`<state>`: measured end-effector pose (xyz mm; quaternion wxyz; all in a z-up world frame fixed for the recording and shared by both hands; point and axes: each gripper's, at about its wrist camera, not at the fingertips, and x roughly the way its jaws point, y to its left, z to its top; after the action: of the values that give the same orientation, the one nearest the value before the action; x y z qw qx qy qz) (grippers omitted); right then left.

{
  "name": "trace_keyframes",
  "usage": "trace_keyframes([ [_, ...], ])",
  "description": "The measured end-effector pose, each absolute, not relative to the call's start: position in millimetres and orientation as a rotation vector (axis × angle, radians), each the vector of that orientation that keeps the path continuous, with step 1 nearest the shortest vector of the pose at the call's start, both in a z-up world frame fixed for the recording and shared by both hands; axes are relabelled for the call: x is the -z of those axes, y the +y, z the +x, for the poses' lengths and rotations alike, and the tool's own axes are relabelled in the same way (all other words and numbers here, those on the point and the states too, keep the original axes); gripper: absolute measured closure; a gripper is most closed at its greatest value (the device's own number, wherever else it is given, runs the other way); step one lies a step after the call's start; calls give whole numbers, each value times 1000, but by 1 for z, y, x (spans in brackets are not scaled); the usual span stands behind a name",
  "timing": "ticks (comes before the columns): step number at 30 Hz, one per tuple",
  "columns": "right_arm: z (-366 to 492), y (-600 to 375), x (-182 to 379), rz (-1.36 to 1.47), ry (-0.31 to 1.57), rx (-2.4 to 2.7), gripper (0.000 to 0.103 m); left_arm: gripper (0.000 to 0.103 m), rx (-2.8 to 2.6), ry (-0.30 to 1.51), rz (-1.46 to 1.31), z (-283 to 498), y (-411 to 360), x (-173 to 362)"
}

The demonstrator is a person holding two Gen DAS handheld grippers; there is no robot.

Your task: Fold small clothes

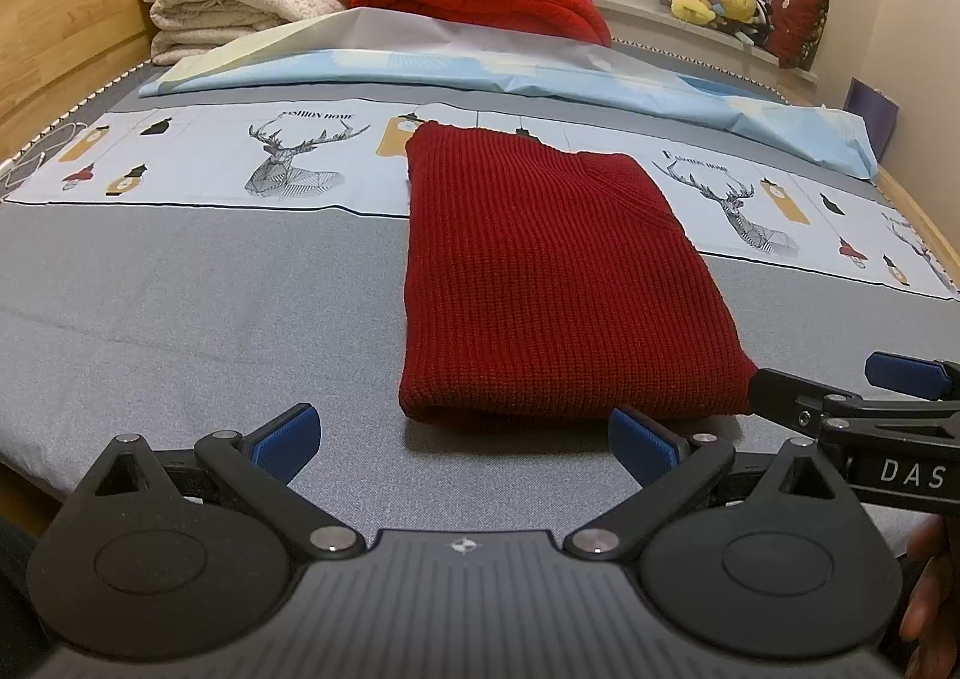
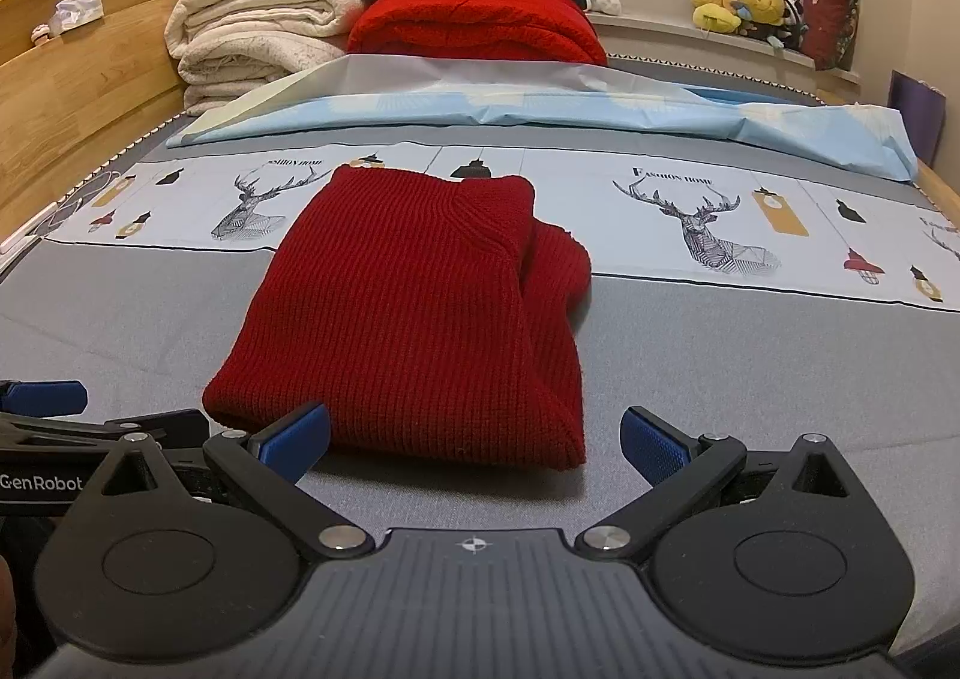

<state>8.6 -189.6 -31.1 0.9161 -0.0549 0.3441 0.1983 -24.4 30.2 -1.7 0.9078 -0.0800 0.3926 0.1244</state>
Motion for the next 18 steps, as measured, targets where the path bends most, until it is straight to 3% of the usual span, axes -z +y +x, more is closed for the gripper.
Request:
trace_keyframes([
  [18, 10, -191, 34, -109, 715, -405, 1, 1, -255, 812, -168, -25, 29, 3],
])
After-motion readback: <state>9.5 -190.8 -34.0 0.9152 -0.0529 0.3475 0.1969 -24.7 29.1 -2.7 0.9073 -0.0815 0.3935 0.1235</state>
